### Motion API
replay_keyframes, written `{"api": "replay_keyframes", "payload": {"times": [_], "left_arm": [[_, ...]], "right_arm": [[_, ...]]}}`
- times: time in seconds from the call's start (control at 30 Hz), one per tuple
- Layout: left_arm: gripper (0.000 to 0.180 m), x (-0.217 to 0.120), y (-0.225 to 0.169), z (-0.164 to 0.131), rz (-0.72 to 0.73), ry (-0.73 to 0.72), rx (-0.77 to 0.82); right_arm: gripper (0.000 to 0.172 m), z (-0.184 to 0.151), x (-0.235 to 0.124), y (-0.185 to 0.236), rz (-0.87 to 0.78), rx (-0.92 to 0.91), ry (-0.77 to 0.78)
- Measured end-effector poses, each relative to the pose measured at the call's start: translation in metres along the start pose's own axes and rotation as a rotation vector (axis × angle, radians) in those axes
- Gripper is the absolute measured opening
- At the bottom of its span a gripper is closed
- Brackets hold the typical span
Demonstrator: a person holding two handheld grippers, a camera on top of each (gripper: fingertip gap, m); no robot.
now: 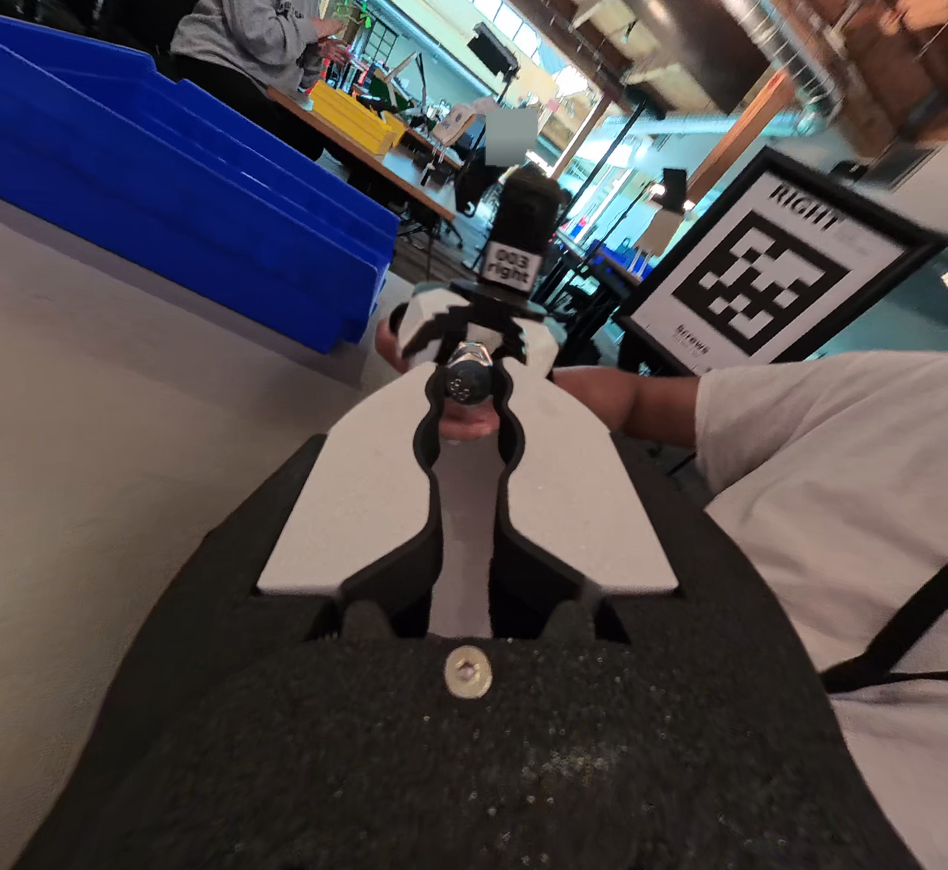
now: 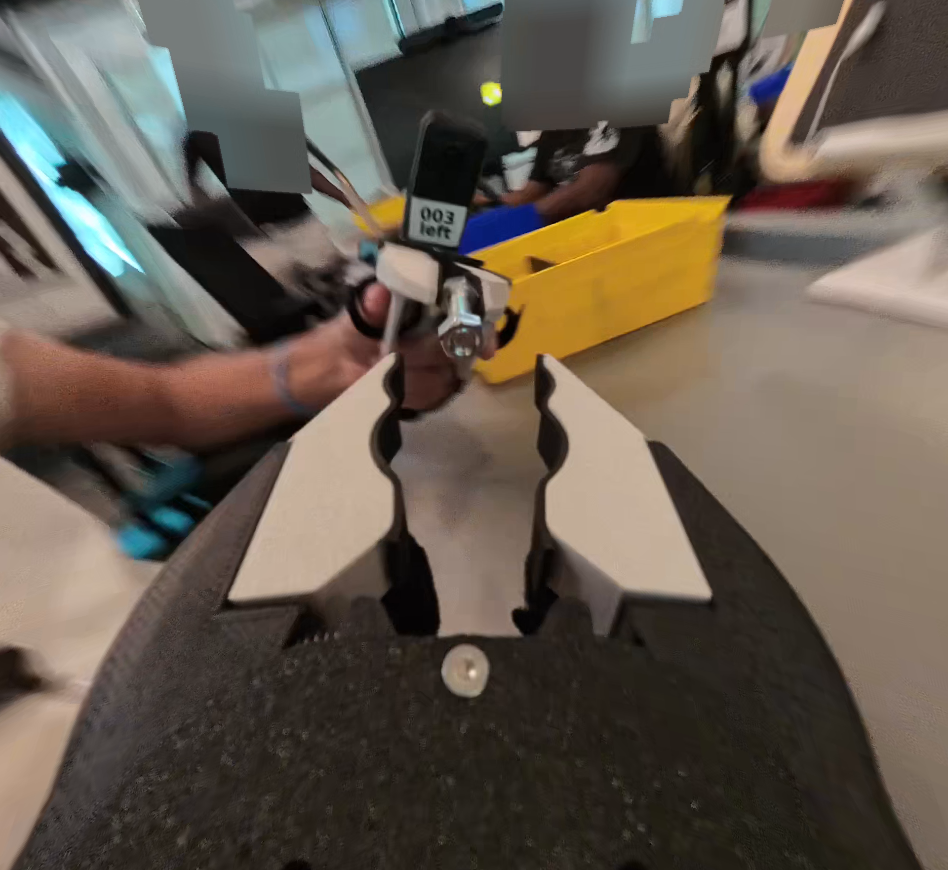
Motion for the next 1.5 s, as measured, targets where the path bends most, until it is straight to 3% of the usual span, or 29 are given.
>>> {"api": "replay_keyframes", "payload": {"times": [0.13,0.27,0.37,0.43,0.5,0.57,0.67,0.87,1.13,1.2,1.27,1.33,1.4,1.5], "left_arm": [[0.017,0.001,0.002,-0.002,-0.039,-0.013,-0.113],[0.017,0.008,0.003,-0.011,-0.055,0.015,-0.172],[0.017,0.013,0.0,-0.014,-0.081,0.021,-0.203],[0.017,0.015,-0.002,-0.015,-0.096,0.029,-0.206],[0.017,0.016,-0.004,-0.016,-0.099,0.035,-0.2],[0.017,0.016,-0.004,-0.015,-0.101,0.031,-0.201],[0.017,0.015,-0.002,-0.017,-0.076,0.065,-0.149],[0.017,0.011,-0.004,-0.012,-0.053,0.081,-0.017],[0.017,0.004,0.0,-0.008,-0.015,0.08,0.037],[0.018,0.005,0.001,-0.007,-0.003,0.079,0.018],[0.018,0.005,0.003,-0.007,0.008,0.073,0.007],[0.017,0.005,0.004,-0.006,-0.002,0.043,-0.027],[0.017,0.003,0.004,-0.002,-0.013,0.003,-0.06],[0.017,0.0,0.005,0.002,-0.023,-0.023,-0.092]], "right_arm": [[0.058,-0.003,-0.01,-0.004,-0.379,-0.864,0.157],[0.05,-0.008,-0.012,0.01,-0.558,-1.624,0.25],[0.042,-0.016,-0.009,0.023,-0.561,-1.895,0.211],[0.035,-0.015,-0.007,0.028,-0.567,-1.952,0.19],[0.019,-0.014,-0.005,0.027,-0.565,-1.952,0.196],[0.017,-0.014,-0.004,0.026,-0.56,-1.931,0.196],[0.017,-0.014,-0.004,0.024,-0.492,-1.668,0.237],[0.017,-0.002,-0.001,0.02,-0.242,-0.765,0.194],[0.016,-0.004,0.008,0.0,0.167,0.56,0.062],[0.017,-0.007,0.009,-0.004,0.231,0.73,0.019],[0.017,-0.008,0.009,-0.006,0.232,0.723,0.002],[0.019,-0.003,0.007,-0.006,0.183,0.577,-0.02],[0.044,-0.003,0.006,-0.008,0.056,0.305,0.032],[0.056,-0.011,0.002,-0.011,-0.187,-0.271,0.208]]}}
Point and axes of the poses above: each gripper's, where its closed fingertips meet, x out along the fingers, z out of its top, y = z × x across the jaws, the point moved 4 cm from there along -x, back along the fingers, and after that the axes turned 5 degrees about x, right-handed, at the moved point
